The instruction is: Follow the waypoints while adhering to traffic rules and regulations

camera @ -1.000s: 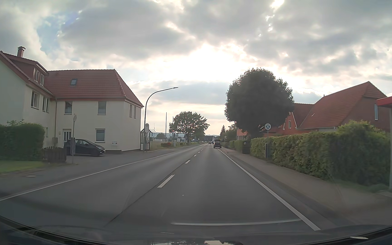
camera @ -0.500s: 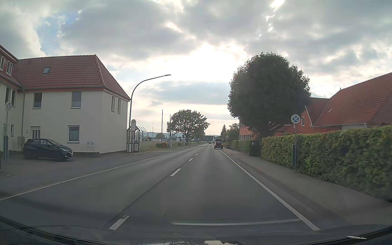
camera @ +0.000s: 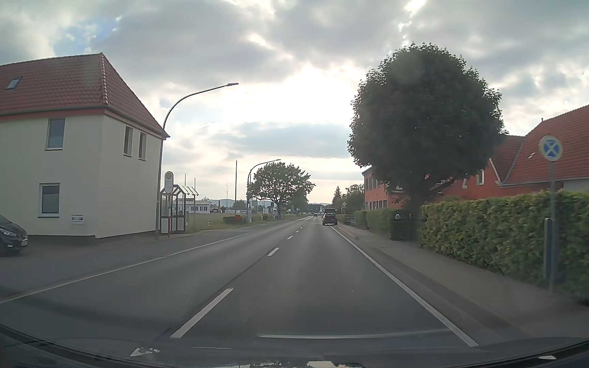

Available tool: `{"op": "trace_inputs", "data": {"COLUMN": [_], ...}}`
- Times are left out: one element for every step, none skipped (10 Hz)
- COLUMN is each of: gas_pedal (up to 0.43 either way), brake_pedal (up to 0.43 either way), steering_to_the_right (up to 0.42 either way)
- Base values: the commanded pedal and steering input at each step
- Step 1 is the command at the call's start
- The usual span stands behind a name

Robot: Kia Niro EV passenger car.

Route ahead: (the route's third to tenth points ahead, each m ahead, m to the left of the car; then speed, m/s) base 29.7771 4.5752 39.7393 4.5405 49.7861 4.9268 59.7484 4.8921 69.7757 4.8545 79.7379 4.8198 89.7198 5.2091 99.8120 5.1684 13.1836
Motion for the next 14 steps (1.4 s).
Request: {"op": "trace_inputs", "data": {"gas_pedal": [0.0,0.008,0.028,0.028,0.028,0.028,0.028,0.039,0.047,0.047,0.059,0.059,0.059,0.059], "brake_pedal": [0.0,0.0,0.0,0.0,0.0,0.0,0.0,0.0,0.0,0.0,0.0,0.0,0.0,0.0], "steering_to_the_right": [-0.003,-0.006,-0.009,-0.012,-0.013,-0.014,-0.015,-0.015,-0.015,-0.015,-0.015,-0.015,-0.015,-0.015]}}
